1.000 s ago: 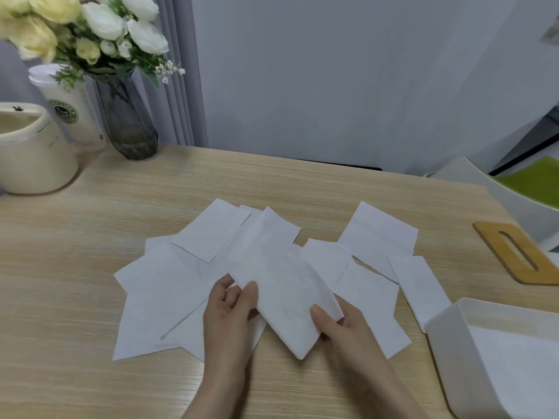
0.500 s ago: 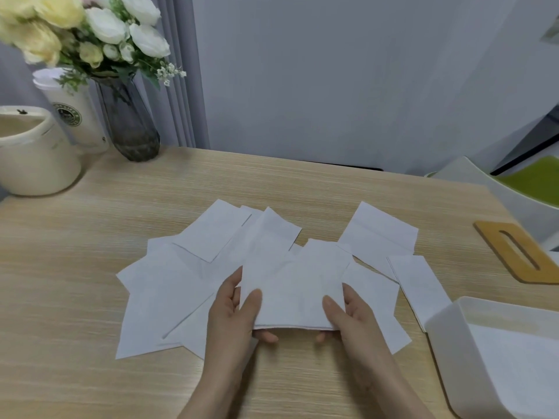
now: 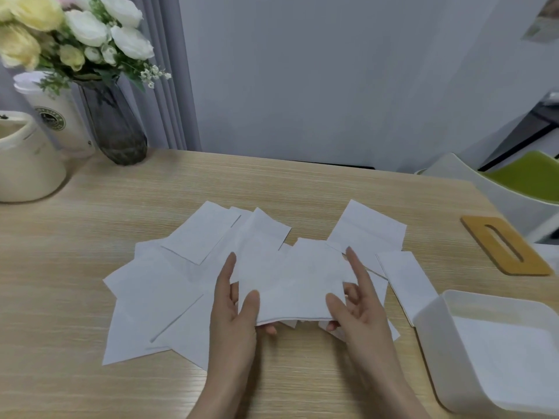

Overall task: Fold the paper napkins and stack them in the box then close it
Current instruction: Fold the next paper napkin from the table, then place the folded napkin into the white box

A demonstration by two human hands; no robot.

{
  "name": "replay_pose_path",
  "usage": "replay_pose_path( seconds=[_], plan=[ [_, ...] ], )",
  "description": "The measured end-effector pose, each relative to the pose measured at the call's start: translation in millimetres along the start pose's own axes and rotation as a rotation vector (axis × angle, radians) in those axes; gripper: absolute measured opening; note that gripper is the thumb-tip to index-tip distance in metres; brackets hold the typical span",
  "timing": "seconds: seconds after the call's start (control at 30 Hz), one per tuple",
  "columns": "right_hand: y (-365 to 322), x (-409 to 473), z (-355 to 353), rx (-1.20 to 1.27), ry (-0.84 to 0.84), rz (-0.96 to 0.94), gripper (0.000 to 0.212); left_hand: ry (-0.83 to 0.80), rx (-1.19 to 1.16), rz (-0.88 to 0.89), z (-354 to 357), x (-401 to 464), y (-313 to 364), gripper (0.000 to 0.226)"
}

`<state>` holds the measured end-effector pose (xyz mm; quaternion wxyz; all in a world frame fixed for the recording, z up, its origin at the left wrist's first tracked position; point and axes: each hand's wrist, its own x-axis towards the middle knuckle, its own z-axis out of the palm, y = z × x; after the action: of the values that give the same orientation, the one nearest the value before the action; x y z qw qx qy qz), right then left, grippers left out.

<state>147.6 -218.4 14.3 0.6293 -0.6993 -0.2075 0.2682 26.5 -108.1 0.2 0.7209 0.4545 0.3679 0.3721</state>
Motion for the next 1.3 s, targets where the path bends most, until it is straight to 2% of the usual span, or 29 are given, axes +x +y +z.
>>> replay_pose_path(
  seconds=[0.07, 0.17, 0.3, 0.57, 0.77, 0.93, 1.13, 1.27, 1.3],
  plan=[
    [-5, -2, -7, -0.031, 0.002, -0.05, 0.053, -0.032, 0.039, 0.024, 2, -2, 2, 0.062],
    [-13, -5, -18, -0.134, 0.009, -0.074, 0.036, -0.087, 0.146, 0.043, 5, -4, 5, 0.048],
    [-22, -7, -34, -0.194, 0.087, -0.119, 0.028, -0.129, 0.234, 0.052, 10, -7, 5, 0.037],
    [-38, -17, -77, -0.244, 0.139, -0.184, 0.023, -0.193, 0.172, 0.036, 48, -19, 5, 0.033],
    [-38, -31, -130, -0.283, 0.366, -0.153, 0.021, -0.319, 0.153, -0.005, 97, -36, -6, 0.032],
    [-36, -47, -170, -0.33, 0.517, -0.154, 0.024, -0.447, 0.243, -0.001, 138, -54, -23, 0.033],
    [-29, -68, -211, -0.427, 0.663, -0.132, 0.026, -0.575, 0.475, 0.135, 177, -76, -37, 0.03],
    [-22, -75, -227, -0.535, 0.67, -0.126, 0.027, -0.573, 0.691, 0.347, 188, -88, -48, 0.02],
    [-19, -75, -231, -0.586, 0.673, -0.125, 0.028, -0.572, 0.748, 0.408, 189, -90, -52, 0.026]
  ],
)
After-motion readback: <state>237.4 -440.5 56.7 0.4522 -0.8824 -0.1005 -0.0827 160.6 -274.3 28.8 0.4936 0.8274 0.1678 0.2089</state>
